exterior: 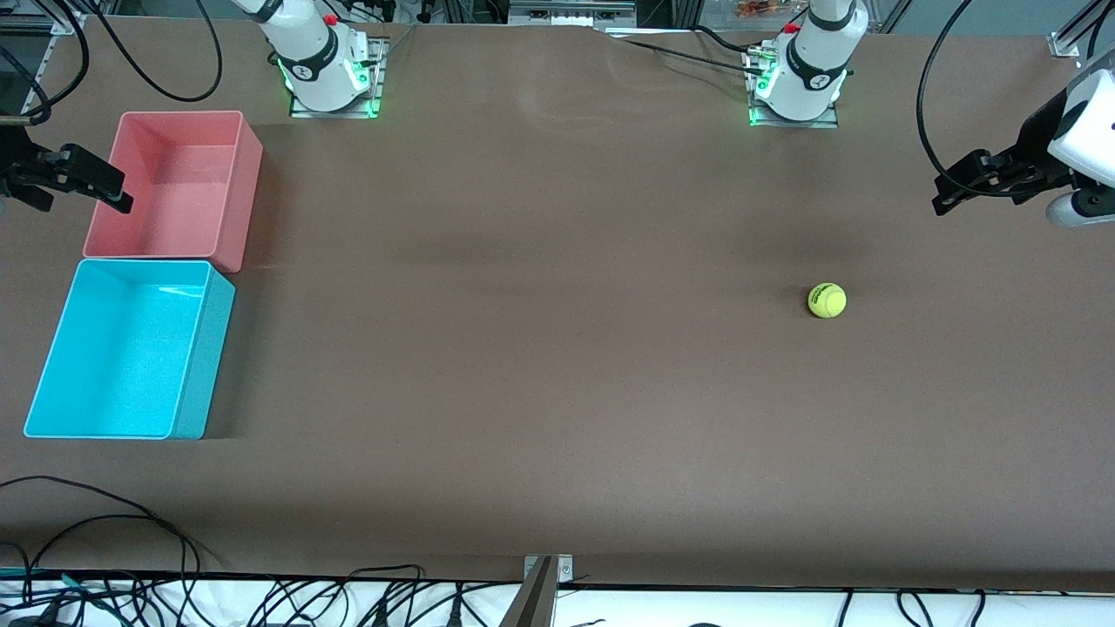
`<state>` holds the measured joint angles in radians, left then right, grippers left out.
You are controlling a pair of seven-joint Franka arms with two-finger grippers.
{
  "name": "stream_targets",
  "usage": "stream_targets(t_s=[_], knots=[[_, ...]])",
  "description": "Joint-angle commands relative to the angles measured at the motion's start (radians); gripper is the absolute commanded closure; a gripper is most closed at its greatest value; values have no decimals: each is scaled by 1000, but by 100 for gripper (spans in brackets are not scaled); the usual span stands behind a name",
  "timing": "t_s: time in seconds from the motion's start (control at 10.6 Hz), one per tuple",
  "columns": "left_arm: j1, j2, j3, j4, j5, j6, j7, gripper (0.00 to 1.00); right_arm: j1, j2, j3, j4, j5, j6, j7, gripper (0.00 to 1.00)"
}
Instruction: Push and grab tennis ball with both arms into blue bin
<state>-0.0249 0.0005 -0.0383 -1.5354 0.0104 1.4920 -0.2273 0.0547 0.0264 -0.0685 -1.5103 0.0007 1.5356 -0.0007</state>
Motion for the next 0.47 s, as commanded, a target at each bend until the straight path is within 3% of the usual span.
stream_targets(t_s=[0.0, 0.38], knots=[[2, 13, 3, 29, -20, -15, -1, 0, -4, -16, 7, -13, -8, 8, -7, 0], [0, 15, 3, 31, -20, -15, -9, 0, -4, -16, 7, -13, -7, 8, -7, 0]])
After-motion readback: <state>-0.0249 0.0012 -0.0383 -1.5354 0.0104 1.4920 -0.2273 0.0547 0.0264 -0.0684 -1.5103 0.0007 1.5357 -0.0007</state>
